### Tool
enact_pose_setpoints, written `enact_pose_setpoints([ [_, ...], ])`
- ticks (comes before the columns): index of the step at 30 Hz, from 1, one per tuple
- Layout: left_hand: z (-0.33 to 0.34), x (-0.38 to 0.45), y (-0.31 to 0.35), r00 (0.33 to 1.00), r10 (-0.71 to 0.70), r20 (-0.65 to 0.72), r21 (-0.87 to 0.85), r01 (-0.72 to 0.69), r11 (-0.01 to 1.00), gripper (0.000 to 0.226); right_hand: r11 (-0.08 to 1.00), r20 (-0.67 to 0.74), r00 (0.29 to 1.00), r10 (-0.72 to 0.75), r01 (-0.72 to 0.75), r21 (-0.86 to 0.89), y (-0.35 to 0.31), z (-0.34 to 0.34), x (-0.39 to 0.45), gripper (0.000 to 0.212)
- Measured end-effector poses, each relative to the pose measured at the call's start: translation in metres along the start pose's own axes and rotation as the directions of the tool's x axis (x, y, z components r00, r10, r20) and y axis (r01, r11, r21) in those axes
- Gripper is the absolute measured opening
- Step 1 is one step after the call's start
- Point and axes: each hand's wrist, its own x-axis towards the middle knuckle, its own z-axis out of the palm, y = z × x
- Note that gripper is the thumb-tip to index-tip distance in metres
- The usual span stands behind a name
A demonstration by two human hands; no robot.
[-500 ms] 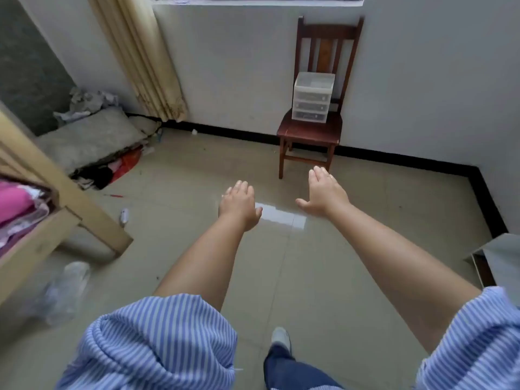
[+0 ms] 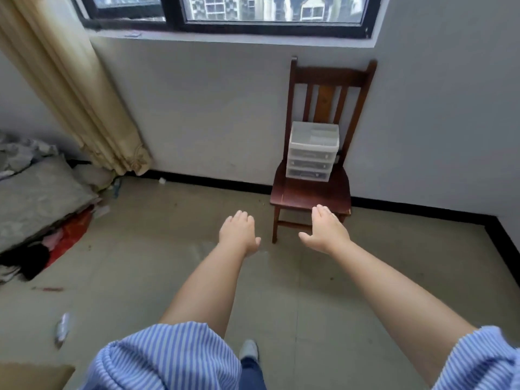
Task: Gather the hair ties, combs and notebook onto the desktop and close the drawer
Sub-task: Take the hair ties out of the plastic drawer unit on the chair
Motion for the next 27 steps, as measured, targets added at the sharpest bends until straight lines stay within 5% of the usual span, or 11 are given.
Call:
enact_pose_setpoints([
  [9,-0.066,0.257,-0.010,0.990,0.137,0.021,0.029,-0.138,0.990,0.056,0.981,0.009,0.981,0.192,-0.192,0.028,0.056,-0.048,0.219,0.045],
  [21,-0.048,0.544,0.057,0.973,0.207,0.107,-0.069,-0.200,0.977,0.057,0.908,0.260,0.919,0.297,-0.356,0.220,0.140,-0.016,0.500,0.054],
  [25,-0.030,0.608,0.059,0.968,0.233,0.091,-0.067,-0.228,0.971,0.064,0.777,0.323,0.872,0.367,-0.478,0.408,0.147,0.013,0.562,0.057],
  [27,-0.019,0.632,0.059,0.959,0.272,0.077,-0.057,-0.269,0.962,0.064,0.572,0.366,0.821,0.438,-0.569,0.591,0.144,0.026,0.584,0.051],
])
